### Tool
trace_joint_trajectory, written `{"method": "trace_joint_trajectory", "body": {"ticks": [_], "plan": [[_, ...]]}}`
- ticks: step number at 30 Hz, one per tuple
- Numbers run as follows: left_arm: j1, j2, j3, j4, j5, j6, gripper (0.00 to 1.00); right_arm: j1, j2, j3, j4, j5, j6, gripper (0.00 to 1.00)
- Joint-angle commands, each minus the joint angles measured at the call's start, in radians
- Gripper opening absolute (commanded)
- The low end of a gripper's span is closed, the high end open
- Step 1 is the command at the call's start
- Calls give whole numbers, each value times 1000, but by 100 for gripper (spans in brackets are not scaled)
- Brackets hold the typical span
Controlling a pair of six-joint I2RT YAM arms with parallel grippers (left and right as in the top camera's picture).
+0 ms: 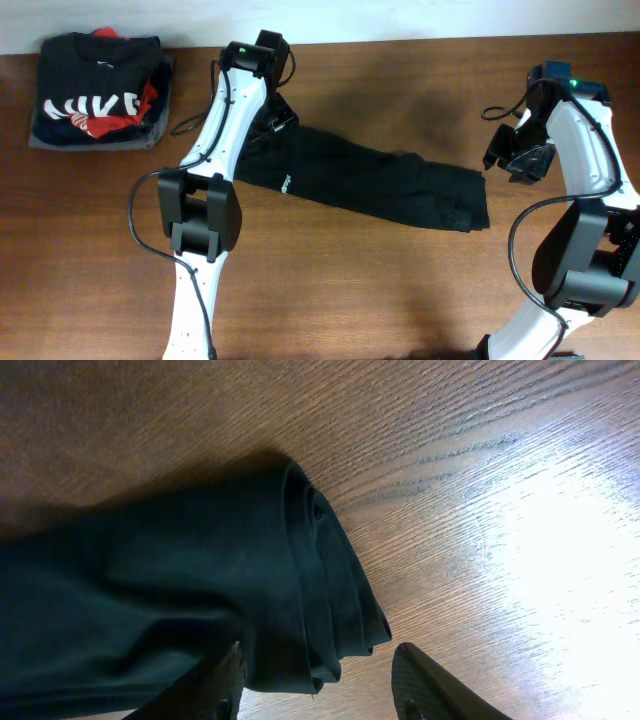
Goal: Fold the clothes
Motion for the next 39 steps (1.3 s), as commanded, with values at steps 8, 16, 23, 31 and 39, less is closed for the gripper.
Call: {"method": "trace_joint_trajectory", "body": {"ticks": [8, 16, 23, 31, 39], "plan": [[-1, 4, -25, -5, 13, -43, 72, 6, -23, -4, -3, -6, 5, 53], [2, 5, -55, -52, -1, -16, 67, 6, -23, -4, -2, -14, 6, 53], [3, 5, -55, -40, -12, -17, 47, 6, -23, -4, 4, -13, 5, 53], [2, 5, -55, -36, -12, -17, 32, 6, -23, -4, 5, -13, 5, 53], [5, 6, -55, -40, -13, -16, 22, 6, -23, -4, 8, -13, 5, 53]]}}
